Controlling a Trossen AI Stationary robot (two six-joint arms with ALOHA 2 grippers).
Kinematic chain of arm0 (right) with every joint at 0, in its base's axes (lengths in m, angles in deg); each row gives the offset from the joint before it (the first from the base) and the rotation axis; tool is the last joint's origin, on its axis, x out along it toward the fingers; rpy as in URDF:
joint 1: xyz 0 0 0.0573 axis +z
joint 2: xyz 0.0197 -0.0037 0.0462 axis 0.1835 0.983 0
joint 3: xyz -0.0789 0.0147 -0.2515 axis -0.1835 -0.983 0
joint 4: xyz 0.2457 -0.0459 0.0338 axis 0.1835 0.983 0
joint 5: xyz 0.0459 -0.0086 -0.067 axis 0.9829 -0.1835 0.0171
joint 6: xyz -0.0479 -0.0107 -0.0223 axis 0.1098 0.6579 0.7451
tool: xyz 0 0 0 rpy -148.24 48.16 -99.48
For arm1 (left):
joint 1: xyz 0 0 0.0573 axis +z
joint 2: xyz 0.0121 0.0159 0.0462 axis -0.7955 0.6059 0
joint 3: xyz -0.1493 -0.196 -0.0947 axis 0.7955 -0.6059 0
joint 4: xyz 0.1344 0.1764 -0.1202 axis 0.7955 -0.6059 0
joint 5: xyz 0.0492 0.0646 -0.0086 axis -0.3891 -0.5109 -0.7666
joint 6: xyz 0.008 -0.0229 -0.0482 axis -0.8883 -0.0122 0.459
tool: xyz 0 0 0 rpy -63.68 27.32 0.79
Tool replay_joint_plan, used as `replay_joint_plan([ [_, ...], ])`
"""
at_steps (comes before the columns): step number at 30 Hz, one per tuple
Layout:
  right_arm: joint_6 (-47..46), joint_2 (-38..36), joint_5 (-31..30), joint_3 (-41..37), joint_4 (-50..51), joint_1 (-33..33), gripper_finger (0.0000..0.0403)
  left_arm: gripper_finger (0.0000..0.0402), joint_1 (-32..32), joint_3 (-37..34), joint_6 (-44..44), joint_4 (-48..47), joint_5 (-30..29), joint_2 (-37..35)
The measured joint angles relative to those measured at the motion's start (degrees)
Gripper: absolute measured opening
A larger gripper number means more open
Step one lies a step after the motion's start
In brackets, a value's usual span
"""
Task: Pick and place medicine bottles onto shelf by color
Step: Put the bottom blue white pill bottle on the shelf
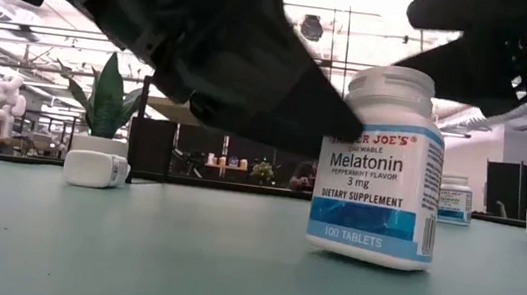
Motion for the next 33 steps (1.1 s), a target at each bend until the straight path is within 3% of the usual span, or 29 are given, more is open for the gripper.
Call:
replay_joint_plan([
  [10, -3.4, 3.2, -1.0, 0.0, -0.5, -0.1, 0.0293, 0.0271, 0.0, 0.0, 0.6, -0.2, -0.6, 0.0],
  [18, -0.4, 4.3, -0.9, 0.0, -2.1, -1.2, 0.0286, 0.0271, 0.0, 0.0, 0.6, -0.3, -0.6, 0.0],
  [23, 0.7, 4.3, -0.6, 0.0, -2.1, -2.4, 0.0250, 0.0271, -0.1, 0.0, 0.5, -0.4, -0.6, 0.0],
  [29, 2.9, 4.2, 7.1, 0.0, -1.8, -4.1, 0.0192, 0.0271, -0.2, 0.0, 0.6, -0.4, 0.6, 0.0],
  [33, 4.3, 4.1, 9.0, -0.3, -2.1, -4.6, 0.0176, 0.0271, -0.2, 0.0, 0.7, -0.4, 1.0, 0.0],
])
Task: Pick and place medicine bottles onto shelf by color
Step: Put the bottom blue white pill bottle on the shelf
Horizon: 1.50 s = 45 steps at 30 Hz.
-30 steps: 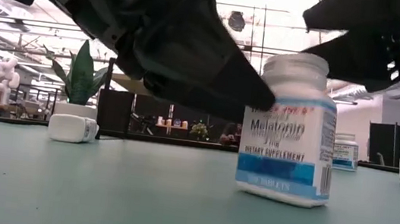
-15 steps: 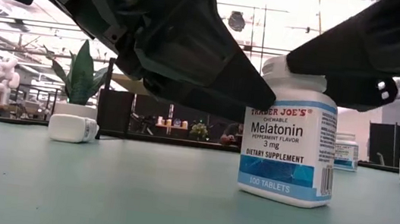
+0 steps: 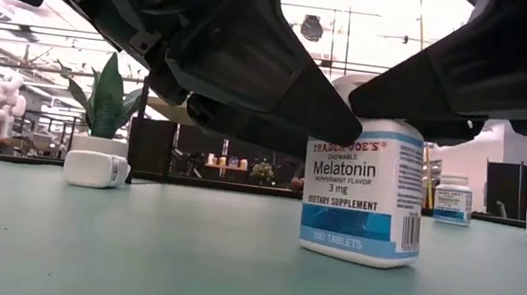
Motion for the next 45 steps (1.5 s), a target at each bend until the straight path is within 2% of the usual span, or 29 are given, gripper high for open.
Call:
replay_joint_plan([
  [7, 3.1, 0.0, 0.7, 0.0, -0.3, 0.0, 0.0183, 0.0271, -0.1, 0.0, -0.6, -0.2, 0.2, 0.0],
  [9, 5.3, 0.1, 1.1, -0.1, -1.1, 0.0, 0.0182, 0.0271, -0.2, 0.0, -0.8, -0.2, 1.9, 0.0],
  [16, 10.2, 0.1, 9.3, -0.2, -4.6, -0.5, 0.0182, 0.0271, -0.3, 0.0, -3.3, 0.0, 4.2, 0.0],
  [23, 11.8, 0.1, 10.1, -0.2, -5.0, -1.4, 0.0182, 0.0271, -0.4, 0.0, -3.6, 0.2, 8.7, 0.5],
  [32, 14.0, 0.2, 11.3, -0.2, -6.4, -1.8, 0.0182, 0.0271, -0.2, 0.0, -5.4, 1.3, 8.9, 2.5],
  [40, 15.5, 0.2, 11.3, -0.2, -7.5, -1.9, 0.0182, 0.0271, 0.4, 0.0, -9.1, 8.6, 9.0, 3.7],
  [45, 15.9, 0.2, 11.3, -0.2, -7.9, -1.8, 0.0182, 0.0271, 0.5, 0.0, -10.6, 9.3, 10.5, 3.9],
])
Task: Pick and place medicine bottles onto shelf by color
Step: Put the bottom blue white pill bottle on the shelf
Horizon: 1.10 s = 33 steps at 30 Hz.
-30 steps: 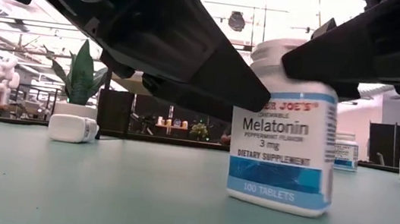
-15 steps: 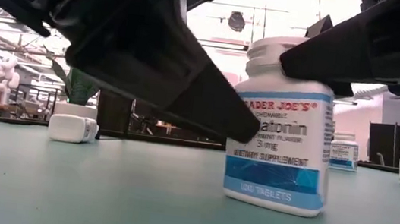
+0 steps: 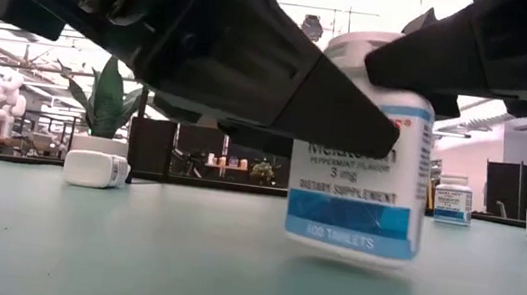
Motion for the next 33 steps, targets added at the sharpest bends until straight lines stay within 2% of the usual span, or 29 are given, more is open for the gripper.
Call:
replay_joint_plan([
  [3, 0.1, 0.0, 0.1, 0.0, -0.4, 0.0, 0.0182, 0.0258, 0.0, 0.0, -0.4, -0.1, 0.0, 0.0],
  [11, 0.0, 0.0, 0.4, 0.0, -0.8, 0.0, 0.0182, 0.0188, 0.0, 0.0, -0.7, -0.6, 0.1, 0.0],
  [18, 0.0, 0.0, 0.0, 0.0, -0.8, 0.0, 0.0184, 0.0192, 0.0, 0.0, -0.8, -1.1, -0.6, 0.0],
  [22, 0.2, 0.0, -5.0, 0.0, -0.7, 0.1, 0.0198, 0.0188, 0.0, 0.0, -1.0, -1.9, -5.2, -0.1],
  [28, -1.0, -0.3, -16.8, 0.2, -2.1, 0.8, 0.0242, 0.0180, -0.1, 0.0, -0.1, -3.0, -14.6, 0.0],
  [33, -2.6, -0.2, -17.2, 0.1, -1.3, 0.8, 0.0257, 0.0182, -0.1, 0.0, 0.2, -3.2, -19.2, 0.0],
])
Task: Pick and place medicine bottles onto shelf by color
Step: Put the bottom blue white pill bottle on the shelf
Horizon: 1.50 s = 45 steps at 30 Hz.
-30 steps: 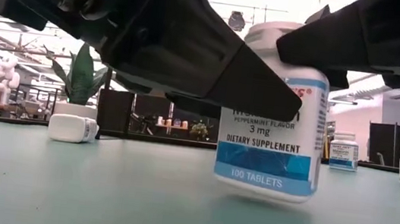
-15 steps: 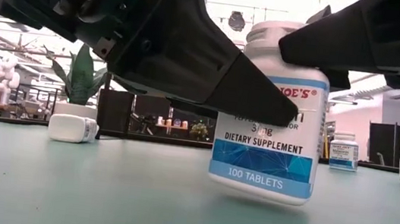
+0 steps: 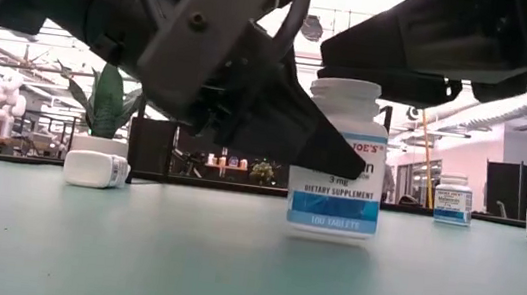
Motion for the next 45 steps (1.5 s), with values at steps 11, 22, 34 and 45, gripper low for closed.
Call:
replay_joint_plan([
  [11, -4.4, 0.0, 0.4, 0.0, 3.0, -0.1, 0.0251, 0.0182, 0.0, 0.0, 0.4, -0.2, -0.5, 0.0],
  [22, -9.6, 0.2, 0.6, -0.1, 6.4, -1.4, 0.0223, 0.0183, 0.0, 0.0, 0.9, 0.7, -1.3, 0.0],
  [34, -8.4, 0.2, 0.6, -0.1, 6.3, -1.5, 0.0234, 0.0184, 0.0, 0.0, 1.0, 0.5, -1.1, 0.0],
  [45, -6.0, -0.2, 2.4, -0.1, 5.6, -1.6, 0.0163, 0.0189, -0.1, 0.0, 4.4, -0.9, 0.5, -0.5],
])
